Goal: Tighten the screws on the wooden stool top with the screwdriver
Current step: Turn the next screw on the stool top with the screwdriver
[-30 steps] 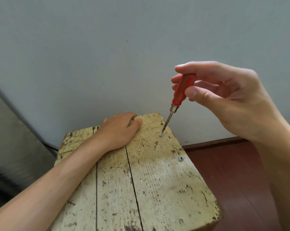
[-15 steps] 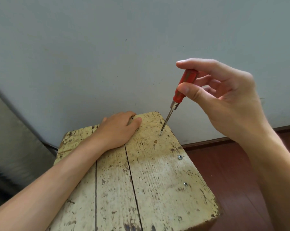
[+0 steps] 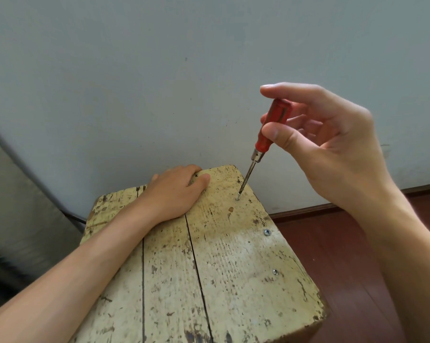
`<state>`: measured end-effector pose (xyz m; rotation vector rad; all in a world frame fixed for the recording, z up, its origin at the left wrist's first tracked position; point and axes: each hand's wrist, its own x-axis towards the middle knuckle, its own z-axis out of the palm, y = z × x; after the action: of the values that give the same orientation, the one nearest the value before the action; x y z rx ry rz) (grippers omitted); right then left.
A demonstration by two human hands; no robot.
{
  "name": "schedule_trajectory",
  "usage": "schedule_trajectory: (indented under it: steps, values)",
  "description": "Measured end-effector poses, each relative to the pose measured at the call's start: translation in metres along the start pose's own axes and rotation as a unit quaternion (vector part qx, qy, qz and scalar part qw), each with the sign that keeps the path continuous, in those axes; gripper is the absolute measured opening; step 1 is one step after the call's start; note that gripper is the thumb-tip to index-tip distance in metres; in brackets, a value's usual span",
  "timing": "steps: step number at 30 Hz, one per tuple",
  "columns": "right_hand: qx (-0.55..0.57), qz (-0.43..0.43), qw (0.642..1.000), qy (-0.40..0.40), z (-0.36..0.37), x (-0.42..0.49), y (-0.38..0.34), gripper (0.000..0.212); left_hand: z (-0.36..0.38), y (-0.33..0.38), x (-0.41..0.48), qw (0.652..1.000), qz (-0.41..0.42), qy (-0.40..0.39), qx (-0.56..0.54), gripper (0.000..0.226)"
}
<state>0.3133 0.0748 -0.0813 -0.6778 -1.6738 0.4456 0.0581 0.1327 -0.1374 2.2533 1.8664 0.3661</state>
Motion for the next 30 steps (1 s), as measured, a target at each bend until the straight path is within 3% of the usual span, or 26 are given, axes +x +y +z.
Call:
schedule_trajectory:
  steps: [5, 13, 25, 30]
  values:
    - [-0.014, -0.003, 1.000, 0.017, 0.006, -0.003, 0.000, 0.037, 0.000, -0.001, 0.000, 1.000, 0.002, 0.005, 0.000, 0.046]
    - [0.018, 0.004, 0.998, -0.059, -0.015, 0.000, 0.003, 0.037, -0.001, 0.002, -0.001, 1.000, 0.002, 0.003, -0.003, 0.045]
    - [-0.004, -0.016, 1.000, 0.000, 0.005, 0.000, -0.002, 0.033, -0.001, 0.001, -0.001, 1.000, 0.001, 0.006, -0.002, 0.045]
    - [-0.004, -0.009, 0.999, -0.045, -0.009, 0.001, 0.002, 0.034, -0.001, 0.002, -0.001, 1.000, 0.003, 0.003, -0.004, 0.046]
